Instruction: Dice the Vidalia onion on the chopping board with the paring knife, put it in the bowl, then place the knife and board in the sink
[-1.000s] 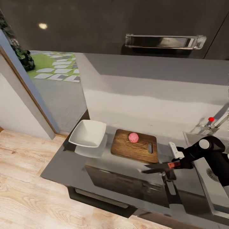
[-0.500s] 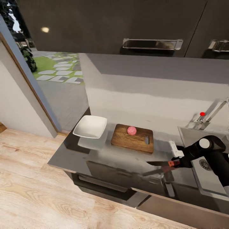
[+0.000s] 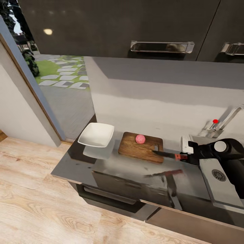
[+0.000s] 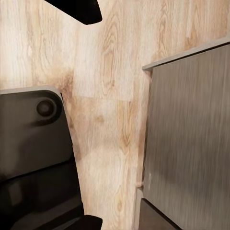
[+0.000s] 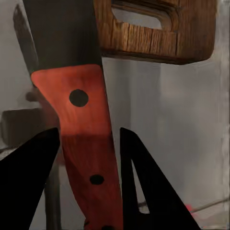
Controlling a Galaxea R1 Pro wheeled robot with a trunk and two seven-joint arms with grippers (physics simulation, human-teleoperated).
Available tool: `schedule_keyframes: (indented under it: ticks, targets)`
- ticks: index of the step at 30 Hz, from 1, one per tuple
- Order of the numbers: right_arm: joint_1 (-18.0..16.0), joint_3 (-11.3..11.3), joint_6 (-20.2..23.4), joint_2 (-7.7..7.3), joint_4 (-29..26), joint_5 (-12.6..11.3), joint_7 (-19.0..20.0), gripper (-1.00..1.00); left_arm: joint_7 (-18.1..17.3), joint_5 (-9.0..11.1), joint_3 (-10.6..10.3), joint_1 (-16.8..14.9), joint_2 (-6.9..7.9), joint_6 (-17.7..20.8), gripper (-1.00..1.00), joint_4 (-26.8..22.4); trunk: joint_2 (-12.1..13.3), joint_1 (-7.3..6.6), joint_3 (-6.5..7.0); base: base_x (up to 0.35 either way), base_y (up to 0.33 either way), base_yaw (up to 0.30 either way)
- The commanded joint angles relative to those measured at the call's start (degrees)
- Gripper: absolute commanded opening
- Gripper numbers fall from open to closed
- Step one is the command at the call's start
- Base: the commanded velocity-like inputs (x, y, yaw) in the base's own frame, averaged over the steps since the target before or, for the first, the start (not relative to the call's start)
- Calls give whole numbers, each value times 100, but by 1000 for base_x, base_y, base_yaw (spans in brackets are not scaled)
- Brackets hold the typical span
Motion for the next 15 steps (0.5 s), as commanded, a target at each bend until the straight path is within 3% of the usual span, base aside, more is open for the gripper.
schedule_keyframes:
  ticks: [1, 11, 13, 15]
  targets:
    - [-6, 11, 171, -5, -11, 13, -154, -100, -16, -37, 30, 1, -5, -10, 100, -10, -11, 4, -9, 0, 0, 0]
    - [-6, 32, 965, -5, -44, 52, -2036, -100, -16, -37, 52, 1, -5, -10, 100, -10, -11, 4, -9, 0, 0, 0]
    - [-6, 54, 1121, 8, -45, 215, -2454, -100, -16, -37, 58, 1, -5, -10, 100, -10, -11, 4, -9, 0, 0, 0]
    - [-6, 65, 1210, 173, -46, 586, -2866, -100, -16, -37, 61, 0, -5, -10, 100, -10, -11, 4, -9, 0, 0, 0]
